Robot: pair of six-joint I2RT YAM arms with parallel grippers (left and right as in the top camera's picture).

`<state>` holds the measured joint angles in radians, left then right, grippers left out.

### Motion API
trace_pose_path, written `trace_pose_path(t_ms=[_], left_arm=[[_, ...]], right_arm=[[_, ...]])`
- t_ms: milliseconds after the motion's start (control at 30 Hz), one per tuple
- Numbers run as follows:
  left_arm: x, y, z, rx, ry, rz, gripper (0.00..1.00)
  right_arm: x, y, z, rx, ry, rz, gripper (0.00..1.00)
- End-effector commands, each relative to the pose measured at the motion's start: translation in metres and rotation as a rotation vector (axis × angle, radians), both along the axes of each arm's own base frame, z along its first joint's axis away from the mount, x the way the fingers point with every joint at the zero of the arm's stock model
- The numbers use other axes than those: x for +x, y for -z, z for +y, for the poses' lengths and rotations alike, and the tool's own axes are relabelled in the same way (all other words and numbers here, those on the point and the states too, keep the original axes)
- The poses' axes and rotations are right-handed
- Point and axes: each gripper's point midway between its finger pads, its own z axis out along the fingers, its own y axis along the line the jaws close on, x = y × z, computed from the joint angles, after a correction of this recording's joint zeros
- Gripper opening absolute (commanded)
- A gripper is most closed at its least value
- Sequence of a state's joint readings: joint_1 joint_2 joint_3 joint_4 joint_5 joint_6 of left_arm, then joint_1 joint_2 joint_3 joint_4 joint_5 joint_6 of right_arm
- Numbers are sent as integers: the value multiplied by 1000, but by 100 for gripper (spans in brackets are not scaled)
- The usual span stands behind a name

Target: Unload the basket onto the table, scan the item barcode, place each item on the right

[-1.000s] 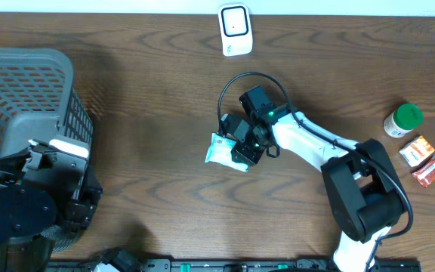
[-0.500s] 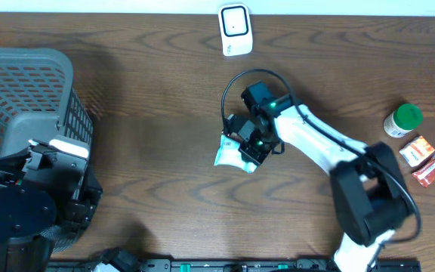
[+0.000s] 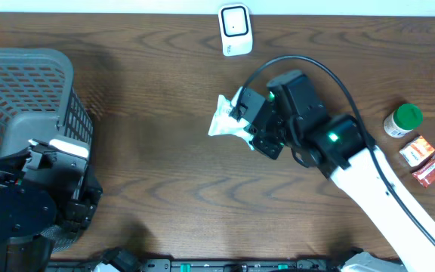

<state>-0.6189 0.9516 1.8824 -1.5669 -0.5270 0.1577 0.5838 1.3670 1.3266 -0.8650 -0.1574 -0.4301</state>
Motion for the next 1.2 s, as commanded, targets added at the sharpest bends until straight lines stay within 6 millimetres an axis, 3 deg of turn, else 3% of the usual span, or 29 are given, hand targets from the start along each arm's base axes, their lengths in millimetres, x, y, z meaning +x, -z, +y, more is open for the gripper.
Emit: trace_pose_path(t_ms=[0,133,233,400,500,600,733,867,1000,1167], left_arm=[[-1,-1,2,3,-5,-8,82],[-1,-1,2,3,-5,-8,82],[-1,-1,2,3,-5,-8,82],[-1,-1,2,3,-6,-8,82],[-1,-1,2,3,-6,-8,82],[-1,-1,2,3,-5,-8,82],[-1,-1,2,3,-5,-8,83],[-1,-1,2,3,-5,-8,82],[-1,-1,2,3,-6,-8,82],[-1,-1,2,3,-5,-8,82]], right_arm=[[-9,-26,1,28,-25,-72,1],[-10,-30,0,36,-25,-82,1],[4,-21,-4,-3,42,-89,1],[82,-6,-42,-253,349,-303,1],[132,-10,-67,-440,544,-509,1],[171,-16,-79,-659,610,-693,1],[212,-15,-67,-952,523,-866,1],[241,-21,-51,-1096,432,-1073,1],[264,5,-38,-1340,154,-1172,1],[276,22,-23,-1317,45,-1290,1]])
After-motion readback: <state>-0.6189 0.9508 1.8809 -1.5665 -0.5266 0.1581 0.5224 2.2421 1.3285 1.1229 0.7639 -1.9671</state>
